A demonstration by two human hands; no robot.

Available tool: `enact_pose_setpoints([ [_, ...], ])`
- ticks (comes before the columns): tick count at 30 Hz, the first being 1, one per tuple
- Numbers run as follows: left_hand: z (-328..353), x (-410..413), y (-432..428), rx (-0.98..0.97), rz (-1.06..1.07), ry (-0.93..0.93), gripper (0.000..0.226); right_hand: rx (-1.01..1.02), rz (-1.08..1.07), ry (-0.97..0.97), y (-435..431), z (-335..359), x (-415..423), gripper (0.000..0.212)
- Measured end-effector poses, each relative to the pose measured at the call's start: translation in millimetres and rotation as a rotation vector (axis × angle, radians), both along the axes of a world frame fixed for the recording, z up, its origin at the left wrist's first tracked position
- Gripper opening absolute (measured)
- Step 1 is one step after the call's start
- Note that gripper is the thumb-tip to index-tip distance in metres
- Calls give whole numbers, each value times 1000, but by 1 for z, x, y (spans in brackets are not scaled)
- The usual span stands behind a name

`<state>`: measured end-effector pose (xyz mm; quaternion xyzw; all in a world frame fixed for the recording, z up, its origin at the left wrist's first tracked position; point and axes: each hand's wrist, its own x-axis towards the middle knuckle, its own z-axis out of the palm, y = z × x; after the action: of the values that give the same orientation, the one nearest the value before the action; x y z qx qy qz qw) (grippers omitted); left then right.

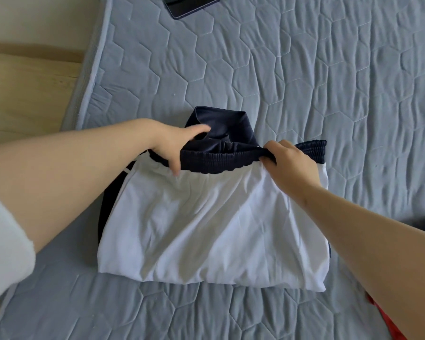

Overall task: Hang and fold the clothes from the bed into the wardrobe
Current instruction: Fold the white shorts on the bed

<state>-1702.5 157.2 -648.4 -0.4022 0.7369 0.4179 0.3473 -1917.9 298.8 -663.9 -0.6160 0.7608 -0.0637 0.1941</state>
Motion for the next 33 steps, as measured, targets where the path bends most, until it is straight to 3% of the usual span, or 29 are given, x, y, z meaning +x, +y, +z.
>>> enact_pose_setpoints([
  [2,8,3,2,-93,-178,-163,85,-18,6,25,1,3,-1,21],
  [5,28,9,-3,-73,-134,-207,32,-84,8,54,-3,7,-2,22],
  [7,44,13,-11,-106,-7,-175,16,-142,-16,28,-10,9,0,22],
  [9,50,15,-22,-258,33,-167,13,-179,-55,-49,-20,9,4,20],
  [11,40,13,-22,-525,-46,-220,20,-149,-134,-198,-28,6,10,34],
  [14,7,13,10,-810,-97,-324,71,18,-178,-329,-18,-1,20,65],
  [16,-13,11,52,-911,-49,-159,80,104,-153,-259,3,-9,22,69],
  [18,-31,8,97,-891,-33,105,69,183,-122,-160,30,-18,19,68],
  [20,-48,4,136,-745,-135,184,68,267,-158,-99,55,-26,15,65],
  [24,-81,2,170,-616,-98,-3,72,302,-394,-18,93,-38,14,59],
  [27,-98,1,155,-601,-113,-55,67,284,-618,-173,99,-45,4,56],
  [29,-104,-2,133,-583,-124,-83,65,258,-613,-338,96,-50,-8,56],
  [33,-105,-11,104,-598,-88,-132,63,67,-660,-347,82,-50,-24,48],
])
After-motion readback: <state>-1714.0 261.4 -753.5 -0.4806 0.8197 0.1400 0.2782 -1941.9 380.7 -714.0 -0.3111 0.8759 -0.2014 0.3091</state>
